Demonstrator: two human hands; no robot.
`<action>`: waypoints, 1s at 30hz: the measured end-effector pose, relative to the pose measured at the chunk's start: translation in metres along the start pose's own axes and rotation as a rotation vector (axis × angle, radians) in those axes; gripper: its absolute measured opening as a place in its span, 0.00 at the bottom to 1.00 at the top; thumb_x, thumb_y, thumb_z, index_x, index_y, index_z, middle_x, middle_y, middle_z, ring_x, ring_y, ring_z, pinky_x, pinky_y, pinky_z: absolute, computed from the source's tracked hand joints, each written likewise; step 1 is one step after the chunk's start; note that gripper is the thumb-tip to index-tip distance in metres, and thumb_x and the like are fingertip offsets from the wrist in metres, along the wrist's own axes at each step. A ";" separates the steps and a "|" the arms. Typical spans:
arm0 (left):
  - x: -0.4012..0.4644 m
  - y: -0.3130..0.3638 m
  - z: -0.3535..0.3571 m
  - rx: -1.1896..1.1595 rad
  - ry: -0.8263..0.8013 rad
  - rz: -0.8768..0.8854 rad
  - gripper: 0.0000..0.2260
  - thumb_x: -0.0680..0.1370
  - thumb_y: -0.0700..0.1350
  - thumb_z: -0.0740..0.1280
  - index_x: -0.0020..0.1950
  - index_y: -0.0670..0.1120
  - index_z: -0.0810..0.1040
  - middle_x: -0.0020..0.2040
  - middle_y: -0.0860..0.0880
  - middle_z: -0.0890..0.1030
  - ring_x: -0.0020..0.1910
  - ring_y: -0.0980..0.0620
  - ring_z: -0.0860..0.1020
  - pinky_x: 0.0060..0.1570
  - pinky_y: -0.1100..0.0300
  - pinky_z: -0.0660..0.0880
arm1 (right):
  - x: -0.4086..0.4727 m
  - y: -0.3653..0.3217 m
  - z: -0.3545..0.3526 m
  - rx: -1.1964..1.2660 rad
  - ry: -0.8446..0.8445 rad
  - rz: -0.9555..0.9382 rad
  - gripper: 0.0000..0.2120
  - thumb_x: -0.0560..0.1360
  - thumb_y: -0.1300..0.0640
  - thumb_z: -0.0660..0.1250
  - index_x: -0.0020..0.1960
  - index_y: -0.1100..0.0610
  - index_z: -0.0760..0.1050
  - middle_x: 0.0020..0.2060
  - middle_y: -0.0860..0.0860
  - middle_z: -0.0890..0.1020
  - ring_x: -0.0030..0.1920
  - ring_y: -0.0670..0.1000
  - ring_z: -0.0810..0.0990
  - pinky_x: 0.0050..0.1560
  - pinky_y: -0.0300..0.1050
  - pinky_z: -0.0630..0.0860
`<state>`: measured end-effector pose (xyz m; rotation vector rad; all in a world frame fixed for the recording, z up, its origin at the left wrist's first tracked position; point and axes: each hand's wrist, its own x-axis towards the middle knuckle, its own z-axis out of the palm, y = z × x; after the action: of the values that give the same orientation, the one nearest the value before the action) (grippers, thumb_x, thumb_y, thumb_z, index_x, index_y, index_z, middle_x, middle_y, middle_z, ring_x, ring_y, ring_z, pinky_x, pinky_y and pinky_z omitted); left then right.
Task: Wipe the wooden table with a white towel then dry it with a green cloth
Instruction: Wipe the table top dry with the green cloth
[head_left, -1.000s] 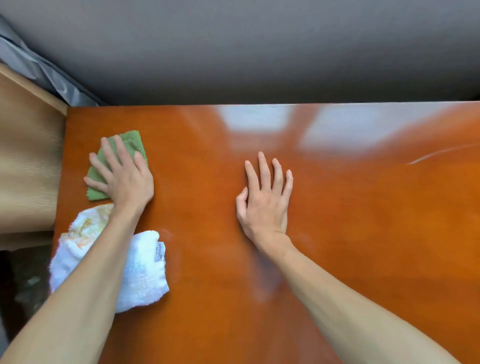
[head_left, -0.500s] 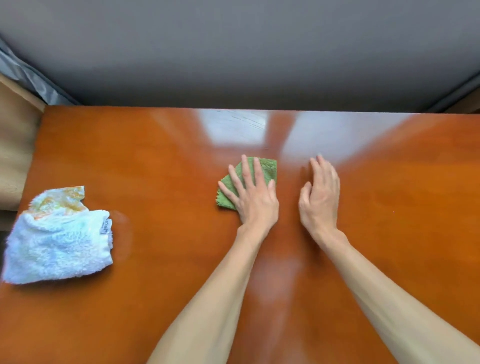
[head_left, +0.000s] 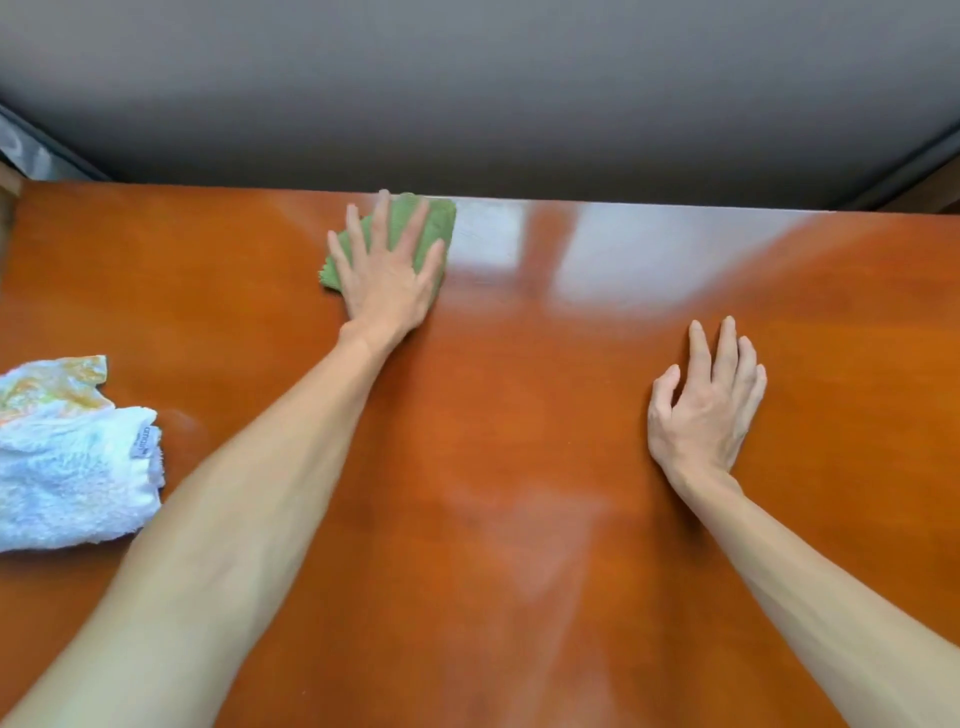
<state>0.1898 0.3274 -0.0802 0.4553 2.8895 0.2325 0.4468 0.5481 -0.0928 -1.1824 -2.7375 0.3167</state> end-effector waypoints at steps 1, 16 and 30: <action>0.003 -0.019 -0.004 -0.003 0.009 -0.061 0.24 0.83 0.62 0.49 0.80 0.62 0.55 0.83 0.49 0.50 0.81 0.39 0.45 0.77 0.37 0.42 | 0.000 0.000 0.000 -0.001 0.002 -0.002 0.26 0.80 0.50 0.52 0.78 0.53 0.62 0.79 0.56 0.60 0.78 0.59 0.57 0.78 0.59 0.50; -0.137 0.034 0.040 0.029 0.069 -0.193 0.25 0.82 0.59 0.50 0.79 0.56 0.64 0.80 0.42 0.60 0.77 0.32 0.59 0.72 0.30 0.54 | 0.001 -0.001 -0.002 0.009 -0.012 -0.003 0.27 0.79 0.53 0.54 0.77 0.55 0.64 0.78 0.58 0.60 0.77 0.62 0.58 0.78 0.62 0.51; -0.027 0.122 0.040 0.064 0.039 0.238 0.25 0.82 0.62 0.51 0.79 0.62 0.59 0.82 0.48 0.56 0.80 0.38 0.53 0.75 0.37 0.47 | 0.002 0.000 0.003 -0.033 0.027 -0.004 0.27 0.78 0.52 0.55 0.77 0.54 0.65 0.78 0.57 0.62 0.77 0.60 0.60 0.77 0.61 0.53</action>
<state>0.2591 0.4383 -0.0908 0.8164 2.8835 0.1866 0.4446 0.5495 -0.0955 -1.1804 -2.7317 0.2538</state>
